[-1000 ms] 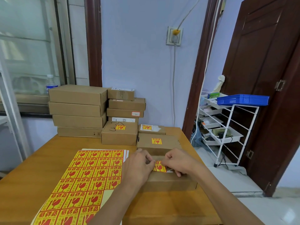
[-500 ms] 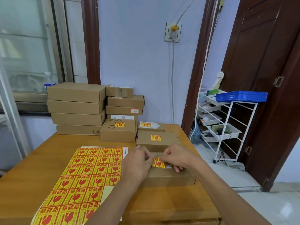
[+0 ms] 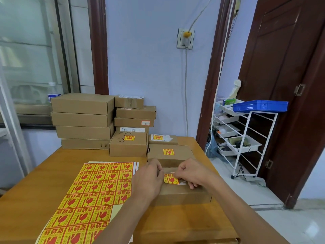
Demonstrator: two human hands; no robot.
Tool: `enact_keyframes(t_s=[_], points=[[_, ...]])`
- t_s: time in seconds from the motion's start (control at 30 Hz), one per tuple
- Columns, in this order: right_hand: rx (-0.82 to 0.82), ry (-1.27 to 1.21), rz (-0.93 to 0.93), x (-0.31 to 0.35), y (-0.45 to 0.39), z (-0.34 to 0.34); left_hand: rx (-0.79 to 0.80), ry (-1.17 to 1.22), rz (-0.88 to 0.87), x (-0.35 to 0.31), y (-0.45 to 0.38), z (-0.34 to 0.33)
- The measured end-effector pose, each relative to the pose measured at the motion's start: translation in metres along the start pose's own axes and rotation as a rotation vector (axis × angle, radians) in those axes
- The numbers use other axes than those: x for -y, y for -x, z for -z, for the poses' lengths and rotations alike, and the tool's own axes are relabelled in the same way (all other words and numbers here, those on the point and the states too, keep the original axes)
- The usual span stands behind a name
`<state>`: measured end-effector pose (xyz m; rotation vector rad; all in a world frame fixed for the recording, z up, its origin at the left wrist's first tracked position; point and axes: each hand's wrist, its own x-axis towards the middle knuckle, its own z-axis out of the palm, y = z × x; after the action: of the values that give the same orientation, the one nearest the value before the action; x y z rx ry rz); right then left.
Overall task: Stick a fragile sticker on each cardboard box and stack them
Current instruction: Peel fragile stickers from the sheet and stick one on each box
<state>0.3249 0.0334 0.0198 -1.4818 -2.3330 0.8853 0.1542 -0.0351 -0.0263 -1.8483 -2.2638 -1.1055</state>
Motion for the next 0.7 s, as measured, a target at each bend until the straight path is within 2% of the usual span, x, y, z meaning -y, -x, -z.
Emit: enact_keyframes(t_s=[0.27,0.57,0.63,0.7], points=[[-0.035,-0.091,-0.009,-0.006,-0.004,-0.001,0.022,0.007,-0.013,-0.002,-0.001,0.001],[-0.038,-0.028,0.019,-0.002,-0.003,-0.001,0.059,0.012,-0.007,-0.003,-0.003,0.003],[-0.048,-0.016,0.049,-0.003,-0.003,-0.002,0.11,0.052,0.001,-0.002,-0.004,0.006],[-0.051,0.039,0.09,-0.004,-0.003,-0.003,0.236,0.121,-0.001,0.002,-0.009,0.01]])
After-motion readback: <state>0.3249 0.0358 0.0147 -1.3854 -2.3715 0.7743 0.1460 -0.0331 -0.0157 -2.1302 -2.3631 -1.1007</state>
